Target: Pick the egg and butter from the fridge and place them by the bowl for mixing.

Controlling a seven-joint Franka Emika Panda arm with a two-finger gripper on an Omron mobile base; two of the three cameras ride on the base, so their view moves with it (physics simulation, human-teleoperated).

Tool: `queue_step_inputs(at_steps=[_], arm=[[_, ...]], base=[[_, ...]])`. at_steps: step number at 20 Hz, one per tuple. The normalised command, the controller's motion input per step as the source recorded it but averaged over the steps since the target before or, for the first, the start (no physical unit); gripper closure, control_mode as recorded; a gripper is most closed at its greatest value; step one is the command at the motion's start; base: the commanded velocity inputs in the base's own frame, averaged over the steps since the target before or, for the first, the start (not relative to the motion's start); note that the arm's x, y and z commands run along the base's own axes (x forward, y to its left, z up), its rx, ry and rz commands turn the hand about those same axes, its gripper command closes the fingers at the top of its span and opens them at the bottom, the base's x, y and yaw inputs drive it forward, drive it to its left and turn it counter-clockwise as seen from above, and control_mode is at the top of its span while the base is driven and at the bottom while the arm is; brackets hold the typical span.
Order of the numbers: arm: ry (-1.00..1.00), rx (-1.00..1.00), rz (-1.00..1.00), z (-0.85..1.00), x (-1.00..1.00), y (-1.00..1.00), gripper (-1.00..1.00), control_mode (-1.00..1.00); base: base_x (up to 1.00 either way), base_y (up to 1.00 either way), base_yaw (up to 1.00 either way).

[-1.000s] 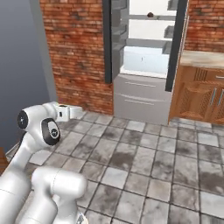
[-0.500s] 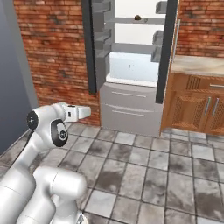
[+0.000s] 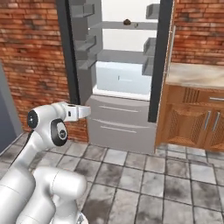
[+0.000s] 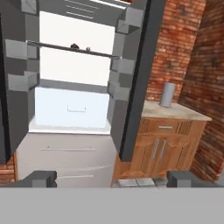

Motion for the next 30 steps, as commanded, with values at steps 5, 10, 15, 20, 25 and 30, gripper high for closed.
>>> queue_step_inputs(at_steps=[5,10,15,20,25,30], arm=[[0.00,0.00,0.00,0.00,0.00,0.00,-1.00,1.00],[0.00,0.00,0.00,0.00,0.00,0.00,-1.00,1.00],[0.00,0.00,0.00,0.00,0.00,0.00,-1.00,1.00],[0.00,0.00,0.00,0.00,0.00,0.00,-1.00,1.00],[0.00,0.00,0.00,0.00,0.00,0.00,-1.00,1.00],[0.00,0.00,0.00,0.00,0.00,0.00,-1.00,1.00]], base=[[1.00,0.04,-0.03],[1.00,0.06,0.00],[1.00,0.14,0.12],[0.86,0.10,0.15],[0.63,-0.10,0.02],[0.59,-0.10,0.00]])
